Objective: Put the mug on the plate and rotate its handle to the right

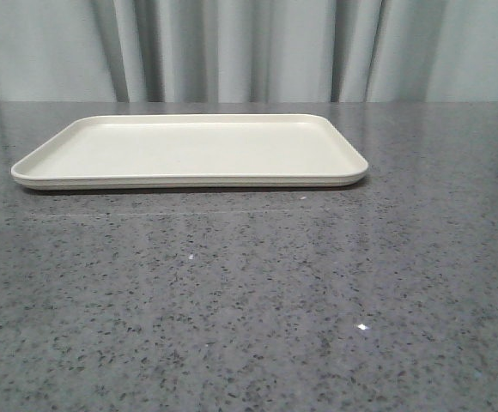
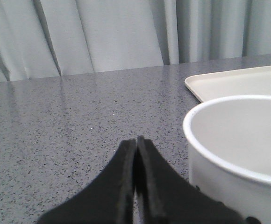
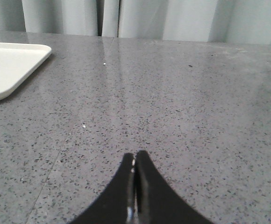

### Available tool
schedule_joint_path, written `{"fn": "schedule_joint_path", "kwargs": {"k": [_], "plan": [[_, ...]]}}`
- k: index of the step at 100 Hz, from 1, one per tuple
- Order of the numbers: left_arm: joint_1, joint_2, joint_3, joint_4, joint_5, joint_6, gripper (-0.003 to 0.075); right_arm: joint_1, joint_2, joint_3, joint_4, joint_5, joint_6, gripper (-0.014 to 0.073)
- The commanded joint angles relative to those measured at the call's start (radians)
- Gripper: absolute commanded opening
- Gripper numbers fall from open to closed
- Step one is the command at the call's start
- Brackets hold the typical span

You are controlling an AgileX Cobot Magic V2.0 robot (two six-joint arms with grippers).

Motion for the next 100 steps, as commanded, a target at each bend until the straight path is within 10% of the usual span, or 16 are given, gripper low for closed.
{"fn": "schedule_joint_path", "kwargs": {"k": [1,100], "plan": [[0.002,-0.029,0.010,-0.006,-0.086,-0.007,-0.0020,-0.006,-0.019,0.001,0.001,-0.074,-0.005,-0.0066],[0.002,-0.029,0.007,-0.014,-0.154,-0.007,-0.0020,-0.006,-0.019,0.000,0.001,-0.158,-0.005,-0.0066]]}}
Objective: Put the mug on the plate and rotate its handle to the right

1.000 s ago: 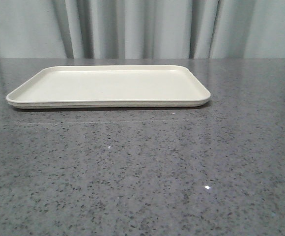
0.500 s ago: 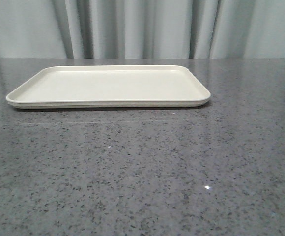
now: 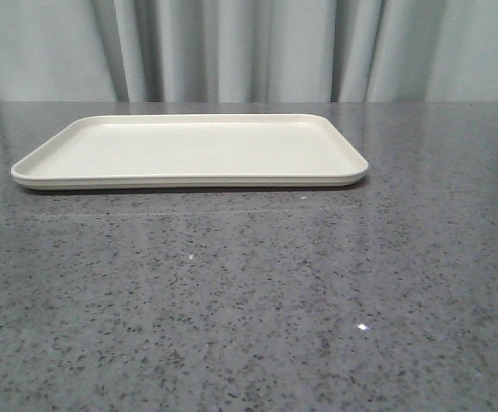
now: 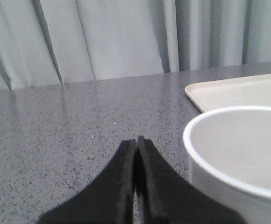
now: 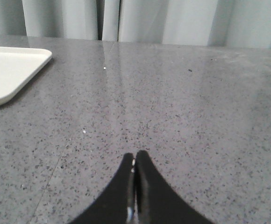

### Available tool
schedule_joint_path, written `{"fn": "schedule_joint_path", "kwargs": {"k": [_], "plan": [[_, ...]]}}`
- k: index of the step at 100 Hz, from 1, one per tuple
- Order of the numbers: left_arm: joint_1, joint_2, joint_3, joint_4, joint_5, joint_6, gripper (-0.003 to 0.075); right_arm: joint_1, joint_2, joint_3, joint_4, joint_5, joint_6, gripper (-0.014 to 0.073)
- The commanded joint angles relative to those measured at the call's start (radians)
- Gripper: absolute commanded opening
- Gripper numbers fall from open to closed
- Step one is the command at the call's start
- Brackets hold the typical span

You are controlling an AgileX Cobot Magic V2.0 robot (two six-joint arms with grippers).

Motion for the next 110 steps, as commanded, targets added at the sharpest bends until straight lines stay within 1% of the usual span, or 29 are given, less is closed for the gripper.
{"fn": "schedule_joint_path", "kwargs": {"k": [1,16,22,29,34,39,48,49,59,70,82,95,102,110], "plan": [[0.002,-0.029,0.005,-0.018,-0.115,-0.007,-0.0020,-0.006,-0.019,0.000,0.001,-0.134,-0.005,-0.0066],[0.002,-0.029,-0.035,-0.070,-0.096,-0.007,-0.0020,-0.006,-0.019,-0.008,0.001,-0.262,-0.005,-0.0066],[0.002,-0.029,-0.061,-0.080,-0.078,-0.007,-0.0020,-0.006,-0.019,-0.037,0.001,-0.262,-0.005,-0.0066],[0.002,-0.018,-0.097,-0.112,-0.053,-0.007,-0.0020,-0.006,-0.018,-0.085,0.001,-0.225,-0.005,-0.0066],[0.002,0.000,-0.128,-0.144,-0.028,-0.007,-0.0020,-0.006,-0.017,-0.129,0.001,-0.173,-0.005,-0.0066],[0.002,0.026,-0.169,-0.160,0.025,-0.007,-0.0020,-0.006,-0.011,-0.186,0.001,-0.103,-0.005,-0.0066],[0.002,0.091,-0.272,-0.164,0.185,-0.007,-0.0020,-0.006,0.003,-0.282,0.001,0.018,-0.005,-0.0066],[0.002,0.102,-0.290,-0.164,0.211,-0.007,-0.0020,-0.006,0.007,-0.299,0.001,0.052,-0.005,-0.0066],[0.002,0.200,-0.426,-0.164,0.392,-0.007,-0.0020,-0.006,0.046,-0.421,0.001,0.205,-0.005,-0.0066],[0.002,0.289,-0.560,-0.164,0.526,-0.007,-0.0020,-0.006,0.116,-0.530,0.001,0.377,-0.005,-0.0066],[0.002,0.377,-0.695,-0.167,0.609,-0.007,-0.0020,-0.006,0.214,-0.643,0.001,0.551,-0.005,-0.0066],[0.002,0.449,-0.804,-0.196,0.647,-0.007,-0.0020,-0.006,0.324,-0.758,0.001,0.705,-0.005,-0.0066],[0.002,0.478,-0.849,-0.220,0.671,-0.007,-0.0020,-0.006,0.378,-0.813,0.001,0.749,-0.005,-0.0066],[0.002,0.507,-0.887,-0.264,0.705,-0.007,-0.0020,-0.006,0.423,-0.864,0.002,0.767,-0.005,-0.0066]]}}
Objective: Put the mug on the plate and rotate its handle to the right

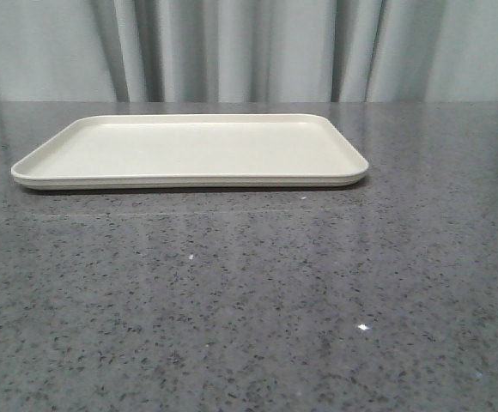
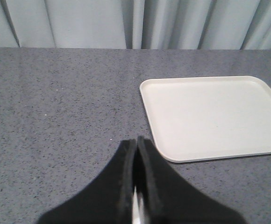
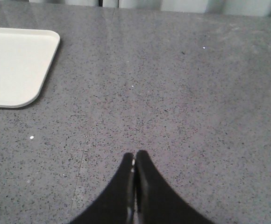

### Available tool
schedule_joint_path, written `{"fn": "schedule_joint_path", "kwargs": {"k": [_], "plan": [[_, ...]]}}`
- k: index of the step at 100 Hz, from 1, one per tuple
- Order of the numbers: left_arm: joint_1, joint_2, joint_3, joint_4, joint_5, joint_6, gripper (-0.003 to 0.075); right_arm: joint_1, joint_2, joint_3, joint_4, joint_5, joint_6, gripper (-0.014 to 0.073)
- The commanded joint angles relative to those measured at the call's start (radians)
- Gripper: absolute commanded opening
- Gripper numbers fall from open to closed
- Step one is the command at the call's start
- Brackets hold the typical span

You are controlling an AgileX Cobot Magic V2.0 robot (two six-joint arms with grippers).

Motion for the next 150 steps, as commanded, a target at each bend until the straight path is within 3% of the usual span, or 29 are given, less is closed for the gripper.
{"fn": "schedule_joint_path", "kwargs": {"k": [1,37,91,103,120,134,140,150], "plan": [[0.002,0.045,-0.067,-0.061,-0.025,-0.007,-0.0020,-0.006,0.067,-0.081,0.001,-0.027,-0.005,-0.0066],[0.002,0.166,-0.138,-0.159,0.183,-0.007,-0.0020,-0.006,0.215,-0.206,0.025,0.087,-0.005,-0.0066],[0.002,0.187,-0.138,-0.159,0.193,0.000,-0.0020,-0.006,0.235,-0.206,0.025,0.091,-0.005,-0.0062],[0.002,0.187,-0.138,-0.157,0.199,0.028,-0.0008,-0.006,0.235,-0.206,0.025,0.087,-0.005,0.0010],[0.002,0.187,-0.138,-0.153,0.208,0.083,0.0163,-0.006,0.235,-0.206,0.025,0.086,-0.005,0.0256],[0.002,0.187,-0.138,-0.151,0.209,0.083,0.0427,-0.006,0.235,-0.206,0.025,0.086,-0.005,0.0461],[0.002,0.187,-0.138,-0.151,0.209,0.083,0.0558,-0.006,0.235,-0.206,0.025,0.086,-0.005,0.0497],[0.002,0.187,-0.138,-0.151,0.211,0.083,0.0641,-0.006,0.235,-0.206,0.025,0.086,-0.005,0.0502]]}}
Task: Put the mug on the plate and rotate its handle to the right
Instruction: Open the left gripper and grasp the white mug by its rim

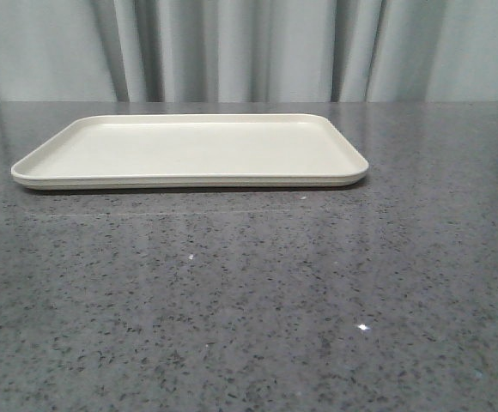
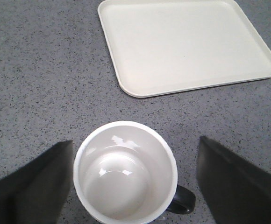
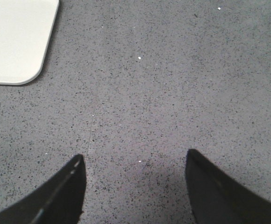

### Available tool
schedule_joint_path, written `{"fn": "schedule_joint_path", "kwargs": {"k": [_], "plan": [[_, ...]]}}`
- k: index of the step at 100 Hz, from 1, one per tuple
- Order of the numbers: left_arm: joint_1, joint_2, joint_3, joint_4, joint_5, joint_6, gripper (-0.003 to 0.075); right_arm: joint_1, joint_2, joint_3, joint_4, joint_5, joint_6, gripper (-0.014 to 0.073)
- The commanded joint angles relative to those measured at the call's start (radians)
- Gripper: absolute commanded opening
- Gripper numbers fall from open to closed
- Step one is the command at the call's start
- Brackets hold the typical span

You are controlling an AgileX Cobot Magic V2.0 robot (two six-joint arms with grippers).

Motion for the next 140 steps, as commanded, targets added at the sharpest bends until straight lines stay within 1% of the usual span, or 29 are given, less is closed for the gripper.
{"fn": "schedule_joint_path", "kwargs": {"k": [1,8,17,39,56,90,114,140], "plan": [[0.002,0.007,-0.034,-0.022,-0.054,0.002,0.0643,-0.006,0.013,-0.034,-0.002,-0.066,-0.005,0.0501],[0.002,0.007,-0.034,-0.020,-0.054,-0.006,0.0640,-0.006,0.013,-0.034,-0.002,-0.066,-0.005,0.0500],[0.002,0.009,-0.034,0.012,-0.049,-0.061,0.0640,-0.006,0.013,-0.034,-0.002,-0.066,-0.005,0.0500],[0.002,0.044,-0.034,0.153,-0.034,-0.132,0.0640,-0.006,0.013,-0.034,-0.002,-0.073,-0.005,0.0501],[0.002,0.132,-0.032,0.181,0.024,-0.132,0.0640,-0.006,0.013,-0.034,-0.002,-0.082,-0.005,0.0501],[0.002,0.280,-0.022,0.199,0.002,-0.129,0.0640,-0.006,0.013,-0.034,-0.002,-0.081,-0.005,0.0501],[0.002,0.366,-0.022,0.199,0.001,-0.098,0.0640,-0.006,0.013,-0.034,-0.002,-0.081,-0.005,0.0501],[0.002,0.416,-0.022,0.199,0.014,-0.079,0.0638,-0.006,0.013,-0.034,-0.002,-0.081,-0.005,0.0501]]}}
